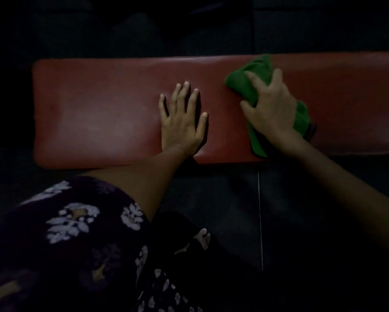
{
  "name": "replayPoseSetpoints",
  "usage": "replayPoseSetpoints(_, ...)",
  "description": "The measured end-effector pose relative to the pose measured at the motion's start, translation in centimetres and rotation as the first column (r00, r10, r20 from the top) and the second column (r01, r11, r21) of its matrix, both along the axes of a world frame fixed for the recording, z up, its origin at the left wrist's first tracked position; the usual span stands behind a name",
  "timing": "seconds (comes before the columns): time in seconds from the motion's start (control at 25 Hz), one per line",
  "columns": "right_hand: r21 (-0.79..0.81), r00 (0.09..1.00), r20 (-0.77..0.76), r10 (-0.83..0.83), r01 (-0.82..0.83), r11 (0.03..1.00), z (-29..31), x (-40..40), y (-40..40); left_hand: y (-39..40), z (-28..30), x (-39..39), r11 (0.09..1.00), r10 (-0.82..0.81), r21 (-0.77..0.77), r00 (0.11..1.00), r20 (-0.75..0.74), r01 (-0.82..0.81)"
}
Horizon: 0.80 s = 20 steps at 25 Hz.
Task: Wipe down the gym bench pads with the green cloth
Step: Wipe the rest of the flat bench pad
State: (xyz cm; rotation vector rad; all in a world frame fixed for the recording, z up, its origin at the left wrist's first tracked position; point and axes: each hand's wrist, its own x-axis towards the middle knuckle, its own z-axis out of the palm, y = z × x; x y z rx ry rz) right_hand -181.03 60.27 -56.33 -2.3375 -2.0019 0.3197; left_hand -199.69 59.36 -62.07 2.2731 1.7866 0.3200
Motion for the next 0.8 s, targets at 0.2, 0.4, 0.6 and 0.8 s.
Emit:
replayPoseSetpoints(0.2,-0.034,0.998,-0.041,-0.042,0.041,0.999,0.3,4.2,1.2,0.1,-0.2,0.1,1.000,-0.006,0.024,1.000,-0.002,0.006)
replayPoseSetpoints(0.4,0.028,0.970,0.011,-0.241,0.240,0.970,-0.2,-3.1,0.2,-0.2,0.0,-0.1,1.000,-0.011,-0.003,1.000,0.019,0.011)
replayPoseSetpoints(0.6,0.023,0.946,-0.009,-0.325,0.325,0.945,0.0,-3.6,-0.3,0.5,2.0,-1.2,0.979,-0.109,-0.161,0.990,0.090,0.123)
replayPoseSetpoints(0.8,0.010,0.997,-0.015,-0.077,0.077,0.997,-0.5,-14.3,-2.2,1.0,3.1,-10.1,0.973,-0.133,-0.175,0.985,0.106,0.150)
